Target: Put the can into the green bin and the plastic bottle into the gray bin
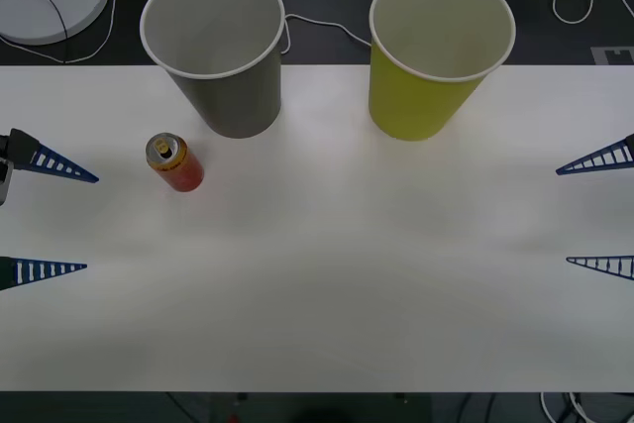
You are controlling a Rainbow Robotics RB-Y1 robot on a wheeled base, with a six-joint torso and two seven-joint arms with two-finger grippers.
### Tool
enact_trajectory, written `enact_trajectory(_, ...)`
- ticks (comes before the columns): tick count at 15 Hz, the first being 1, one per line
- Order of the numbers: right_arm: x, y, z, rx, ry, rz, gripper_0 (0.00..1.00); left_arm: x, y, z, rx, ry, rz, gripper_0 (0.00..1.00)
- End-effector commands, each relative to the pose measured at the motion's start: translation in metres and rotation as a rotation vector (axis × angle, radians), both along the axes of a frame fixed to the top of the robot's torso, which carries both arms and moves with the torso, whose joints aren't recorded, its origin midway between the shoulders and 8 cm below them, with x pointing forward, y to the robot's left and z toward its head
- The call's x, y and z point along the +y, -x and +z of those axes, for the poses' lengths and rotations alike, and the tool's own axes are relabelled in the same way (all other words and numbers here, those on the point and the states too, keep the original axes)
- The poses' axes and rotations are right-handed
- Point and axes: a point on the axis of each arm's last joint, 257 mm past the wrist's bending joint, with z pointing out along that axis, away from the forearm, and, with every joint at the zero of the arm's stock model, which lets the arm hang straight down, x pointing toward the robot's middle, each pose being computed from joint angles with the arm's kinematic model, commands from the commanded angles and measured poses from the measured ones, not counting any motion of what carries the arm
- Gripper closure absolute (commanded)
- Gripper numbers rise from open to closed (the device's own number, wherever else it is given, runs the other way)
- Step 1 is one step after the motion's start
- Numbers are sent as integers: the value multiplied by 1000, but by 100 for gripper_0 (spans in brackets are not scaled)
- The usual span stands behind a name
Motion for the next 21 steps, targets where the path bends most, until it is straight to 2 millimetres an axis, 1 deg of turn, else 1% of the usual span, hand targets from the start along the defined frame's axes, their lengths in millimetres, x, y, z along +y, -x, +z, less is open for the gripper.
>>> enact_trajectory(1,0,0,0,0,0,0,0,0,0,0,0,0,0,0)
enact_trajectory(3,0,0,0,0,0,0,0,0,0,0,0,0,0,0)
enact_trajectory(4,0,0,0,0,0,0,0,3,4,-11,29,-6,8,0)
enact_trajectory(8,0,0,0,0,0,0,0,11,3,-7,30,-34,18,0)
enact_trajectory(11,0,0,0,0,0,0,0,11,0,-12,26,24,76,0)
enact_trajectory(15,0,0,0,0,0,0,0,14,-4,-19,43,202,222,0)
enact_trajectory(18,0,0,0,0,0,0,0,13,-8,-27,123,382,298,0)
enact_trajectory(21,0,0,0,0,0,0,0,19,-20,-40,88,488,339,0)
